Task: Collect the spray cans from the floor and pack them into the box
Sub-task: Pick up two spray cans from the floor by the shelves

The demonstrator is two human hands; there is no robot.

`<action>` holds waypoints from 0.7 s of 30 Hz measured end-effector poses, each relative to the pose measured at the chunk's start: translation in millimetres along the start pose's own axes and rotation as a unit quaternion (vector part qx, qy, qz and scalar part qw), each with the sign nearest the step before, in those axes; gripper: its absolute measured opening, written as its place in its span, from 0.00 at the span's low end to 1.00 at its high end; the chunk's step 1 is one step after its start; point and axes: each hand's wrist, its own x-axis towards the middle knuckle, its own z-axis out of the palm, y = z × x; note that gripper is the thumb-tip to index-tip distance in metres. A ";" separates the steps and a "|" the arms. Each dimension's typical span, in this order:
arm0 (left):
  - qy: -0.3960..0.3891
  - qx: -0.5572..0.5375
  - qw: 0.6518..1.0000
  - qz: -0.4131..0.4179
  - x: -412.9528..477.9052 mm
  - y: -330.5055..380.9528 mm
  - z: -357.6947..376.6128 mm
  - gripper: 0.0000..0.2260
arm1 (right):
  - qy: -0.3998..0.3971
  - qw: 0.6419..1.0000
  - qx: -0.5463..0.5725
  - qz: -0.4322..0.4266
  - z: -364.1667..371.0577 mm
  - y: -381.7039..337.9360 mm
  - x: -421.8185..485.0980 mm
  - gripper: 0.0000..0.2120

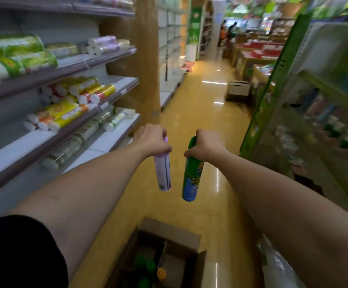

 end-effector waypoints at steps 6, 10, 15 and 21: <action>-0.082 0.009 0.995 -0.062 2.8 -11.6 65.5 0.16 | -0.107 0.992 -0.030 -0.061 65.0 24.8 26.2 0.27; -0.166 0.027 0.983 -0.078 -4.3 -32.0 130.2 0.13 | -0.166 0.984 -0.019 -0.065 128.5 43.7 31.9 0.24; -0.259 0.014 0.960 -0.102 -30.2 -69.1 220.2 0.14 | -0.239 0.970 -0.035 -0.039 211.3 62.3 29.4 0.24; -0.340 -0.029 0.931 -0.131 -68.3 -116.3 303.1 0.13 | -0.274 0.960 -0.053 0.007 294.8 91.5 16.2 0.21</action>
